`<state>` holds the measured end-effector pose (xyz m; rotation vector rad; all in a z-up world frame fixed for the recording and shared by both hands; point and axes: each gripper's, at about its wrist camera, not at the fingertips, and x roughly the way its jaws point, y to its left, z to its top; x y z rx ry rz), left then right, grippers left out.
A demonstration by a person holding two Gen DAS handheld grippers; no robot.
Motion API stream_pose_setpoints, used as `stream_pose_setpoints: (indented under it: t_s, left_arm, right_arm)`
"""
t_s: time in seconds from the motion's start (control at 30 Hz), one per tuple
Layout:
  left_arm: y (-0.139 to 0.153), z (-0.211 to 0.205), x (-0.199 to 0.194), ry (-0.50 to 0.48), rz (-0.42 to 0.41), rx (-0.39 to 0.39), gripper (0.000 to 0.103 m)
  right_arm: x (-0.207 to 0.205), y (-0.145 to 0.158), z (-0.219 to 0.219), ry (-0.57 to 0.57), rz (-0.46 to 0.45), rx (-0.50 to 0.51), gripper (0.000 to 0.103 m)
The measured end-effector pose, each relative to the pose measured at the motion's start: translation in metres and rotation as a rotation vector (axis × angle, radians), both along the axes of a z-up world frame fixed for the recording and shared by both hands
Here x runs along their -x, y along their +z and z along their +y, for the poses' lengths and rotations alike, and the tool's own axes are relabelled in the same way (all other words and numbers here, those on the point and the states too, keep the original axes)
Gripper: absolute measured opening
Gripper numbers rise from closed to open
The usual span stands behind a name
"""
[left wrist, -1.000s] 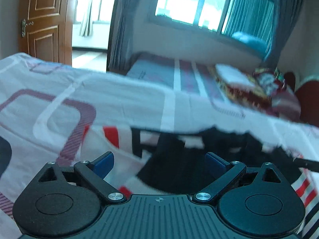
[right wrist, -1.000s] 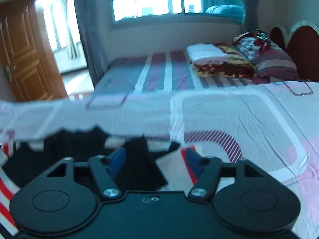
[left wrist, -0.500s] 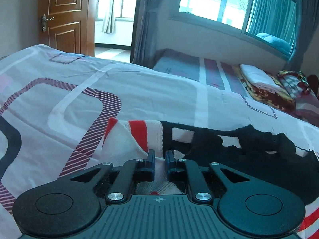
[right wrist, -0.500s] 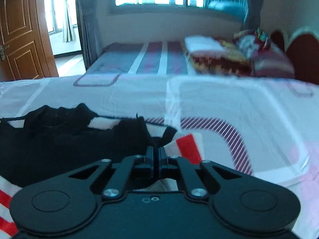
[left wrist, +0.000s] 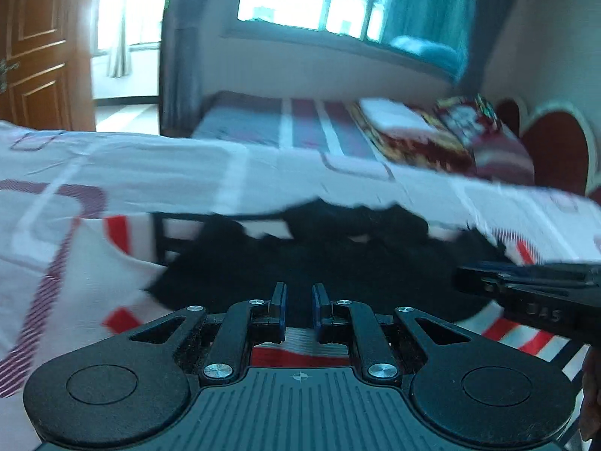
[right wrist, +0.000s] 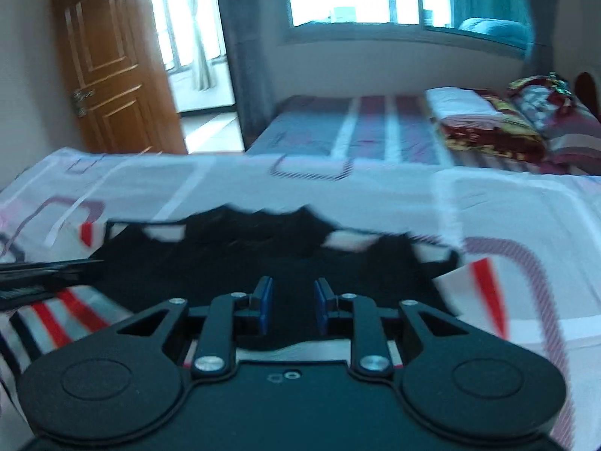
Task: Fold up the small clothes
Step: 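Lay the hem down on the collar and open both grippers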
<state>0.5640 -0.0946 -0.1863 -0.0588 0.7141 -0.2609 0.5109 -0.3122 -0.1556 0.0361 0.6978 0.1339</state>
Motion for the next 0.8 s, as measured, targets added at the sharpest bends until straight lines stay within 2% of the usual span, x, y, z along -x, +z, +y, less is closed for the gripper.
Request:
stream_pose_setpoints:
  t_s: [0.1, 0.17, 0.2, 0.3, 0.4, 0.47, 0.5, 0.53, 0.63, 0.73, 0.8]
  left_arm:
    - [-0.018, 0.003, -0.012, 0.062, 0.022, -0.016, 0.012]
    - [-0.021, 0.021, -0.016, 0.115, 0.021, 0.037, 0.011]
    - [-0.021, 0.029, -0.019, 0.143, 0.023, 0.039, 0.011]
    - [-0.021, 0.045, -0.024, 0.189, 0.023, 0.025, 0.011]
    - [-0.017, 0.044, -0.017, 0.177, 0.015, -0.002, 0.012]
    - [-0.009, 0.042, -0.002, 0.168, 0.0, 0.018, 0.012]
    - [-0.005, 0.042, 0.006, 0.155, -0.002, 0.041, 0.012]
    - [0.0, 0.041, 0.013, 0.138, -0.011, 0.058, 0.012]
    - [0.011, 0.032, 0.033, 0.07, -0.028, 0.068, 0.012]
    - [0.013, 0.018, 0.046, 0.014, 0.008, 0.07, 0.012]
    - [0.009, 0.01, 0.05, -0.008, 0.024, 0.039, 0.012]
  right_arm:
    - [-0.007, -0.011, 0.012, 0.022, 0.014, 0.052, 0.024]
    - [-0.013, -0.025, 0.008, -0.005, 0.042, 0.132, 0.022]
    - [-0.015, -0.032, 0.001, -0.021, 0.044, 0.156, 0.018]
    - [-0.013, -0.034, -0.031, -0.062, 0.03, 0.063, 0.0]
    - [-0.016, -0.031, -0.044, -0.137, 0.036, 0.063, 0.0]
    - [-0.011, -0.028, -0.045, -0.147, 0.047, 0.048, 0.007]
    - [-0.007, -0.025, -0.041, -0.138, 0.043, 0.052, 0.022]
    - [0.001, -0.02, -0.036, -0.121, 0.029, 0.043, 0.028]
    - [0.026, -0.005, -0.019, -0.067, -0.011, 0.018, 0.029]
    - [0.043, -0.001, 0.0, -0.01, -0.004, 0.005, 0.028]
    - [0.045, -0.003, 0.011, 0.012, 0.012, 0.013, 0.028]
